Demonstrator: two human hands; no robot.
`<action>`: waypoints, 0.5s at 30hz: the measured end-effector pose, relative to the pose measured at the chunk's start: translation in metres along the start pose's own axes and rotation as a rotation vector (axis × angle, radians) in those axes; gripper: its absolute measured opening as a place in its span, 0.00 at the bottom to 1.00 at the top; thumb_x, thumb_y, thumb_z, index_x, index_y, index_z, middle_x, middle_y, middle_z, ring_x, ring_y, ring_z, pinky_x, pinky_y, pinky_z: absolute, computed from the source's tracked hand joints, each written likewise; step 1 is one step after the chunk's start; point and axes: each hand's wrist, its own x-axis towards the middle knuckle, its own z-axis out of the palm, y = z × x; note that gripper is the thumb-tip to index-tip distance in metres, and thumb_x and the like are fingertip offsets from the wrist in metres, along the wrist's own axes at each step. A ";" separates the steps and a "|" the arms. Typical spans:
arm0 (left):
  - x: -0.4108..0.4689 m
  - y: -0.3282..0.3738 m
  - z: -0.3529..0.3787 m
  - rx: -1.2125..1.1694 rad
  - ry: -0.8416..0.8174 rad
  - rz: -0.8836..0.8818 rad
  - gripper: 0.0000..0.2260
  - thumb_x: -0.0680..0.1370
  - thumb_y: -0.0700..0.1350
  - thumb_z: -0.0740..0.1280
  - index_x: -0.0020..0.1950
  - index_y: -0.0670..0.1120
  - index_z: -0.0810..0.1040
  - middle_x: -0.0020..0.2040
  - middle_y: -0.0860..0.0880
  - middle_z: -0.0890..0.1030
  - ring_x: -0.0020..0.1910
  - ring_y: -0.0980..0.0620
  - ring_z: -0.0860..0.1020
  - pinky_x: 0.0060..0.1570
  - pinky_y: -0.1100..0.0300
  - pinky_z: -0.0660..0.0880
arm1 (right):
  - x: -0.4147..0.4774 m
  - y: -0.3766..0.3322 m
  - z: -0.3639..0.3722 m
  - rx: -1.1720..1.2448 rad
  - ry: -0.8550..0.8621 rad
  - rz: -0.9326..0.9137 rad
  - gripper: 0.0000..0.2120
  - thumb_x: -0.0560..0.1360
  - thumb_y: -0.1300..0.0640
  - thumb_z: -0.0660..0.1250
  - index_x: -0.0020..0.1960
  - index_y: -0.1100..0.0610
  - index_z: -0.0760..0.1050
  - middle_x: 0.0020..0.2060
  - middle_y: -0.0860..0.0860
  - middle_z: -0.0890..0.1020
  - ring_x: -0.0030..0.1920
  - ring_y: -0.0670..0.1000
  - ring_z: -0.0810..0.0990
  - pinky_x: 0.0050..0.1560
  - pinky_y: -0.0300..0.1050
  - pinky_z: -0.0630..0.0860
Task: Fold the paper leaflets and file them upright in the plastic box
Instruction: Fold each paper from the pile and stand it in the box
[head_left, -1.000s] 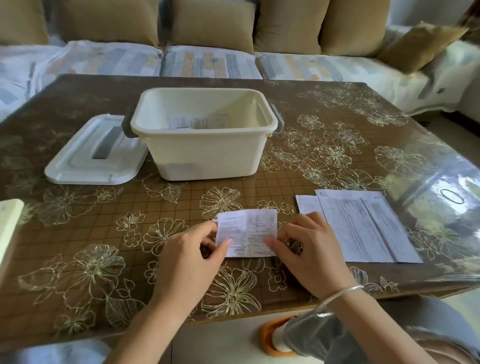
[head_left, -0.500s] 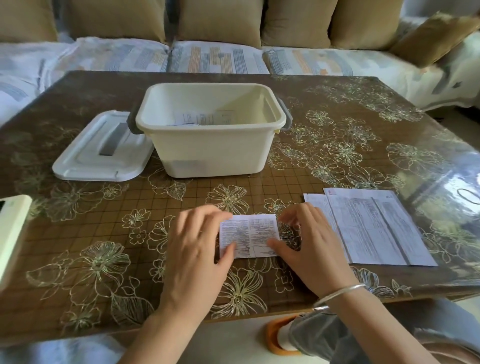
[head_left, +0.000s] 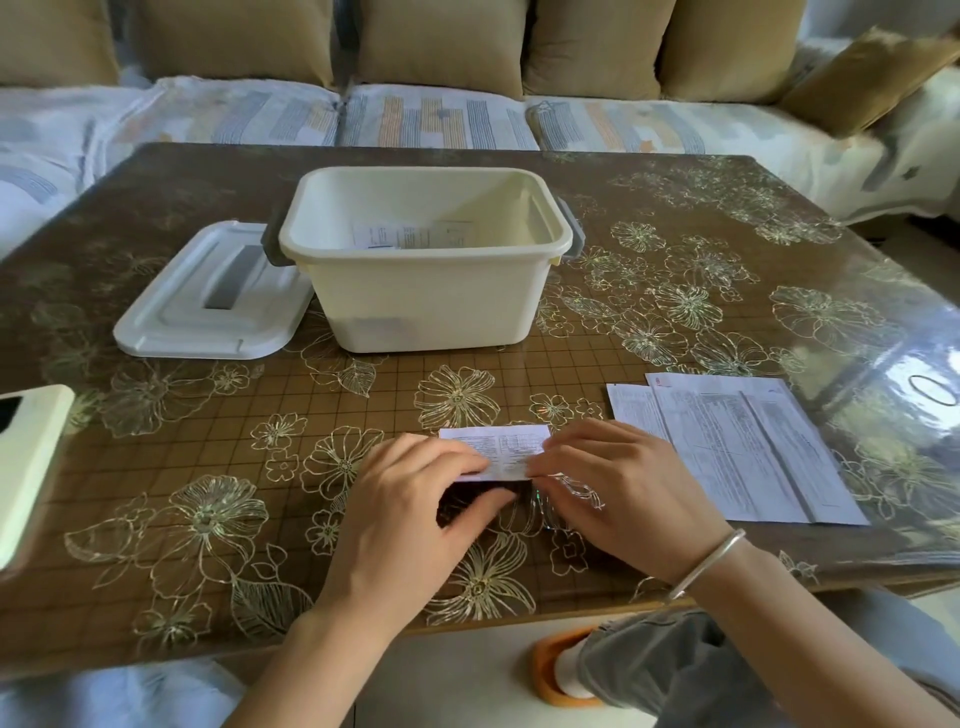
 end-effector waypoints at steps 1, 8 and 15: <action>-0.001 0.000 -0.001 0.016 0.007 0.015 0.16 0.74 0.60 0.65 0.49 0.50 0.84 0.47 0.58 0.82 0.48 0.57 0.78 0.52 0.56 0.72 | 0.000 -0.002 -0.001 0.019 0.021 0.027 0.08 0.76 0.51 0.64 0.46 0.51 0.82 0.42 0.44 0.83 0.45 0.44 0.80 0.40 0.43 0.79; -0.003 0.003 -0.004 0.019 0.080 0.014 0.07 0.76 0.50 0.68 0.44 0.49 0.83 0.40 0.58 0.82 0.36 0.59 0.77 0.33 0.61 0.75 | -0.006 -0.015 0.005 0.259 0.098 0.289 0.10 0.75 0.44 0.61 0.49 0.46 0.79 0.38 0.42 0.82 0.39 0.43 0.80 0.35 0.45 0.79; 0.006 0.004 0.001 0.109 -0.031 -0.135 0.14 0.71 0.52 0.72 0.54 0.49 0.80 0.49 0.54 0.80 0.41 0.56 0.76 0.31 0.64 0.74 | 0.003 -0.019 0.015 0.074 0.079 0.383 0.08 0.70 0.52 0.73 0.48 0.49 0.79 0.40 0.42 0.80 0.41 0.46 0.75 0.37 0.42 0.74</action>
